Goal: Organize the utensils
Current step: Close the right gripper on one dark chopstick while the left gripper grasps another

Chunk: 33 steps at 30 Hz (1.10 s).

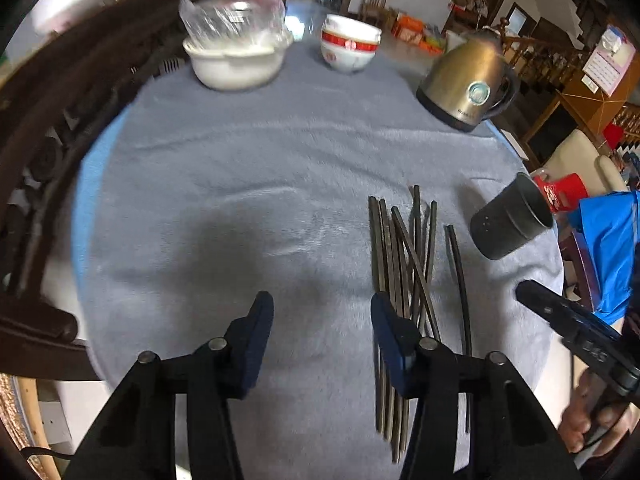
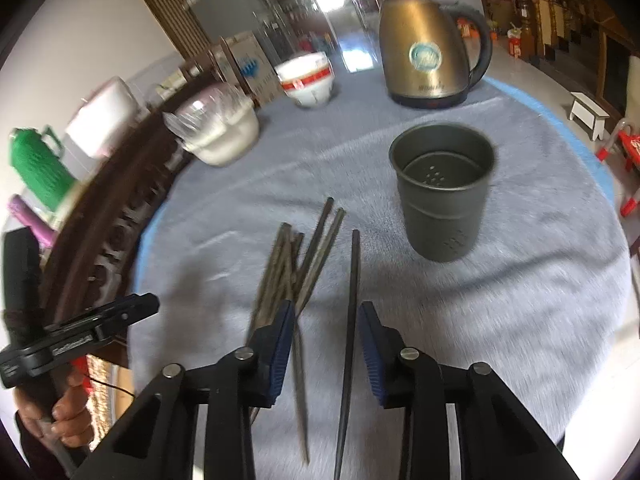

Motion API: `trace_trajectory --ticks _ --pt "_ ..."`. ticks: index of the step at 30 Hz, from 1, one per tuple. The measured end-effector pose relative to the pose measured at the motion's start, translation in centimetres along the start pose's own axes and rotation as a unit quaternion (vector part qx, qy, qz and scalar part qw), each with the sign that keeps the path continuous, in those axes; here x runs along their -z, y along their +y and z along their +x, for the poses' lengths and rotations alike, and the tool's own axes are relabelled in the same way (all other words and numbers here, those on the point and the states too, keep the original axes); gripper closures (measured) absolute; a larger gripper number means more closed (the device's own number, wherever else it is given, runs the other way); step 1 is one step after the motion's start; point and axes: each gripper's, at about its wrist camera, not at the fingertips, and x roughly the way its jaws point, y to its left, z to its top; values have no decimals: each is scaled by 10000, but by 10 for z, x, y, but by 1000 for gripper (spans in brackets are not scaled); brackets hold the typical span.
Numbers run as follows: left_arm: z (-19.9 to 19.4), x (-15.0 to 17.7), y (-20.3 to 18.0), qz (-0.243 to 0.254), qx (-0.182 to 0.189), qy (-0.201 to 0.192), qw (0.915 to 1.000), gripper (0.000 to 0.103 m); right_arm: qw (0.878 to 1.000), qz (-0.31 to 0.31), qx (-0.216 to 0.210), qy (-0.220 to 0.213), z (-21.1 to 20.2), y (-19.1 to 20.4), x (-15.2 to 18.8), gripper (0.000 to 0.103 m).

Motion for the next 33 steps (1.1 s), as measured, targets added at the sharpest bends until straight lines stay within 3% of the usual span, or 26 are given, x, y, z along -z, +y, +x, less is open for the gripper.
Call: trace_trajectory --ticks 4,9,16,18,21,29,33 --pt "27 -13 -5 66 131 351 9993 51 9984 -166 489 227 37 4 -20 67" --pt "51 -28 -9 15 336 621 9975 51 9947 -98 777 664 71 -3 -32 66" --pt "62 -41 2 -132 323 738 9967 51 9918 -37 862 939 97 -5 -36 66" --pt "61 -45 2 -153 331 742 9966 54 9916 -106 969 848 101 -4 -37 70" --pt "65 -52 1 -234 391 802 9957 59 9921 -182 987 753 103 -6 -39 94" --pt "88 -71 -32 -383 358 1122 9923 59 9980 24 507 375 71 -20 -25 96" --pt "110 -76 -52 -369 86 1311 9906 59 9992 137 339 184 47 -31 -19 96"
